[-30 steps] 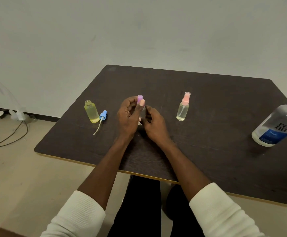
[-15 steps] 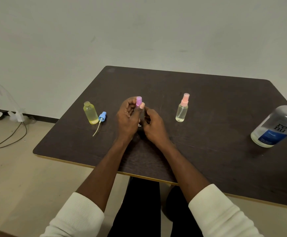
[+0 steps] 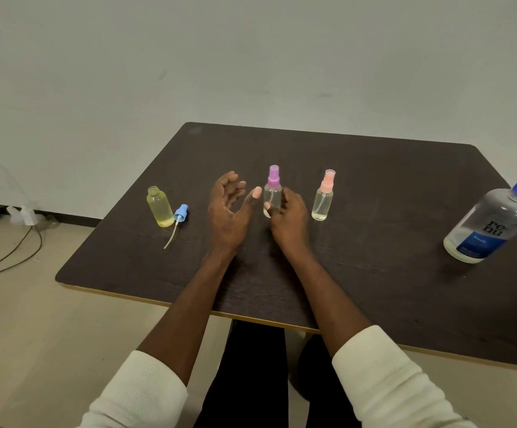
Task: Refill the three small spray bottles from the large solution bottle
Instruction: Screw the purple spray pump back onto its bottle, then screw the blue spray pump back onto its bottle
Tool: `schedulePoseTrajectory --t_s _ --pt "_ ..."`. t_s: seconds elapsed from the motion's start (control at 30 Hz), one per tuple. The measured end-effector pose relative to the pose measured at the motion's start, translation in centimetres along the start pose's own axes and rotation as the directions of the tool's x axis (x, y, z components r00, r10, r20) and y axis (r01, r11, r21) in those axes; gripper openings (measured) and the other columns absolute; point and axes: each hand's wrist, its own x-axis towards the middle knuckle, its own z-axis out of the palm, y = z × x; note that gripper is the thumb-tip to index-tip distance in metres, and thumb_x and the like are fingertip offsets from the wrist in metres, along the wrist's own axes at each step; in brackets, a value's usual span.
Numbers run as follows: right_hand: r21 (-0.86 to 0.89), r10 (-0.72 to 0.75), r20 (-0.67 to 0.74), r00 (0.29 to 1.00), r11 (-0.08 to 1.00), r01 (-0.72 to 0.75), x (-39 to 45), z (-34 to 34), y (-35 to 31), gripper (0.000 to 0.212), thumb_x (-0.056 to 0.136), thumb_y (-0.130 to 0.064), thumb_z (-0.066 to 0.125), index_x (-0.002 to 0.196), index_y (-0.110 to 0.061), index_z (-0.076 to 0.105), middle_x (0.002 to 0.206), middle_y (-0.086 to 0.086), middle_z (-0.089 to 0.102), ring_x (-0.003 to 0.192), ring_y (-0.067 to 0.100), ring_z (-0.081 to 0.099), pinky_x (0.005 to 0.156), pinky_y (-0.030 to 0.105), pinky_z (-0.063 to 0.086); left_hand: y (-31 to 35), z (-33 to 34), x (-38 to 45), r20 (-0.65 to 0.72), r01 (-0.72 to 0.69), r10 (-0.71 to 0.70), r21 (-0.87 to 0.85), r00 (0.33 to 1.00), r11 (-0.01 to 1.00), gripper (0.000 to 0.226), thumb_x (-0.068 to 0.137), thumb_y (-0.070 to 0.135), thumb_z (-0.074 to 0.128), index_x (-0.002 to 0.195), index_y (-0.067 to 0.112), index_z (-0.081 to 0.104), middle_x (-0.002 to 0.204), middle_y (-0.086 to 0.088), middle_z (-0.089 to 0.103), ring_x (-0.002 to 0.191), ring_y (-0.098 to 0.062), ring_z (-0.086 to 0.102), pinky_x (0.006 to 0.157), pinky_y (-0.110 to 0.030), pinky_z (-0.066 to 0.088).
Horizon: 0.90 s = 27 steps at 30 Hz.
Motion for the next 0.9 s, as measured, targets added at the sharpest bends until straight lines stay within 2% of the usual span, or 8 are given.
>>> schedulePoseTrajectory --t_s 0.13,0.3,0.43,0.5,0.67,0.73,0.8,0.9 --pt "0.007 0.009 -0.090 0.996 1.000 -0.008 0.5 -0.7 0.2 0.008 0.085 -0.014 0.069 0.090 -0.014 0.063 0.085 -0.007 0.054 0.088 0.017 0.056 0.076 0.031 0.048 -0.1 0.1 0.0 -0.027 -0.038 0.041 0.104 0.999 0.994 0.046 0.091 0.030 0.076 0.128 0.008 0.059 0.119 -0.008 0.067 0.107 -0.009 0.067 0.091 -0.019 0.053" --pt "0.023 0.034 -0.113 0.993 0.999 -0.032 -0.1 -0.5 0.1 0.021 0.080 -0.020 0.076 0.093 -0.019 0.059 0.098 -0.001 0.059 0.087 0.007 0.057 0.079 0.029 0.050 0.1 -0.2 -0.3 -0.108 -0.120 0.138 0.157 0.984 0.980 0.031 0.095 0.026 0.070 0.119 0.007 0.063 0.109 -0.002 0.067 0.099 -0.009 0.067 0.087 -0.022 0.055" --pt "-0.123 -0.185 -0.261 0.948 0.980 0.158 -1.7 -0.4 -0.6 0.034 0.080 -0.020 0.076 0.107 -0.013 0.058 0.108 0.001 0.053 0.096 0.012 0.053 0.082 0.026 0.048 0.8 -1.1 -1.2 -0.226 -0.261 0.313 0.232 0.923 0.937 0.019 0.098 0.022 0.063 0.105 0.005 0.061 0.097 -0.004 0.063 0.088 -0.020 0.062 0.079 -0.028 0.053" --pt "-0.146 -0.294 -0.251 0.922 0.953 0.265 -2.7 0.2 -1.3 0.029 0.083 -0.015 0.072 0.108 -0.009 0.059 0.107 0.003 0.054 0.096 0.015 0.055 0.081 0.026 0.050 1.3 -2.2 -1.5 -0.271 -0.293 0.367 0.276 0.890 0.915 0.011 0.098 0.018 0.064 0.103 0.009 0.059 0.094 -0.005 0.060 0.084 -0.023 0.060 0.075 -0.027 0.051" --pt "-0.030 -0.385 0.168 0.908 0.918 0.395 -4.3 3.0 -3.2 0.016 0.085 0.001 0.062 0.097 -0.007 0.068 0.094 0.005 0.063 0.084 0.012 0.057 0.076 0.021 0.048 1.9 -7.3 -1.5 -0.393 -0.269 0.456 0.444 0.798 0.855 0.011 0.095 0.014 0.069 0.100 0.008 0.060 0.093 -0.002 0.058 0.081 -0.016 0.055 0.077 -0.037 0.054" --pt "-0.011 -0.329 0.285 0.900 0.938 0.347 -4.4 4.8 -3.6 0.019 0.086 0.000 0.062 0.101 -0.007 0.070 0.096 0.005 0.065 0.086 0.013 0.059 0.080 0.023 0.048 2.3 -10.1 -1.2 -0.497 -0.160 0.381 0.431 0.780 0.888 0.012 0.096 0.020 0.068 0.103 0.015 0.060 0.096 0.000 0.057 0.083 -0.013 0.055 0.076 -0.029 0.052" --pt "-0.002 -0.282 0.357 0.891 0.953 0.302 -3.9 6.5 -4.1 0.028 0.086 0.001 0.061 0.111 -0.008 0.070 0.105 0.007 0.064 0.095 0.013 0.058 0.089 0.025 0.047 2.1 -12.6 -1.2 -0.565 -0.081 0.313 0.397 0.764 0.914 0.014 0.095 0.017 0.066 0.106 0.008 0.061 0.097 -0.001 0.058 0.082 -0.004 0.055 0.071 -0.016 0.047" --pt "-0.045 -0.246 0.494 0.834 0.951 0.307 -2.6 8.9 -4.8 0.051 0.085 0.007 0.055 0.131 -0.012 0.060 0.129 0.008 0.054 0.119 0.018 0.049 0.106 0.023 0.034 1.4 -14.7 -1.6 -0.547 0.025 0.185 0.353 0.816 0.935 0.019 0.092 0.001 0.063 0.111 0.003 0.061 0.101 -0.001 0.059 0.080 0.008 0.056 0.071 -0.008 0.045"
